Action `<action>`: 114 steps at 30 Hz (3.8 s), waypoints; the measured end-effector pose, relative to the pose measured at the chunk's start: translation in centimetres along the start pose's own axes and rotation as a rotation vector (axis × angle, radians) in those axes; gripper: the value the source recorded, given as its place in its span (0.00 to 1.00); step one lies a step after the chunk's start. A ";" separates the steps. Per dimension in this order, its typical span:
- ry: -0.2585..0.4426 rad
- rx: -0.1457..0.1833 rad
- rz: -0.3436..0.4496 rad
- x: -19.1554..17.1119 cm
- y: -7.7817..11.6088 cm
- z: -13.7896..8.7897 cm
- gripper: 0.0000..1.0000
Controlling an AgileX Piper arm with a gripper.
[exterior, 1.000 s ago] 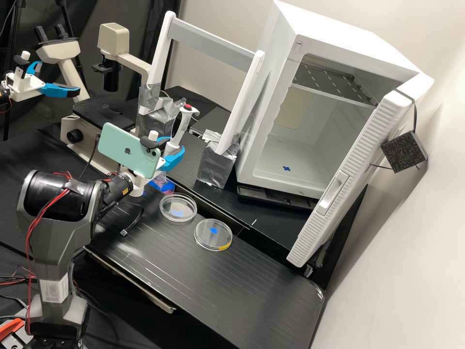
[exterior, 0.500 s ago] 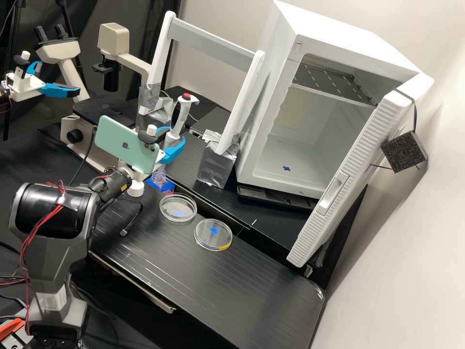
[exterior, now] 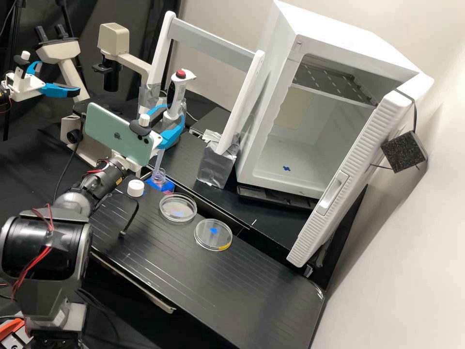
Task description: Use the pipette
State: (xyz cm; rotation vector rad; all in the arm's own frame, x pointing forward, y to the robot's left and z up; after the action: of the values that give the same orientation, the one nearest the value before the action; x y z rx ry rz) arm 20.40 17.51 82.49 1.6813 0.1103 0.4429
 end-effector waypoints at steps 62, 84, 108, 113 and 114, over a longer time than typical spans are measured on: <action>0.015 0.113 0.262 -8.6 10.5 7.5 0.00; 0.226 -0.057 -0.249 5.0 9.7 -4.3 0.00; -0.093 -0.161 -0.354 17.8 6.8 -7.2 0.00; -0.164 -0.151 -0.451 18.1 7.4 -6.2 0.00; -0.150 -0.140 -0.480 18.1 7.2 -6.2 0.00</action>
State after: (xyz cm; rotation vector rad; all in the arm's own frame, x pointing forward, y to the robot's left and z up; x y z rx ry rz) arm 33.59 27.96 94.17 1.4832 0.3550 -0.0356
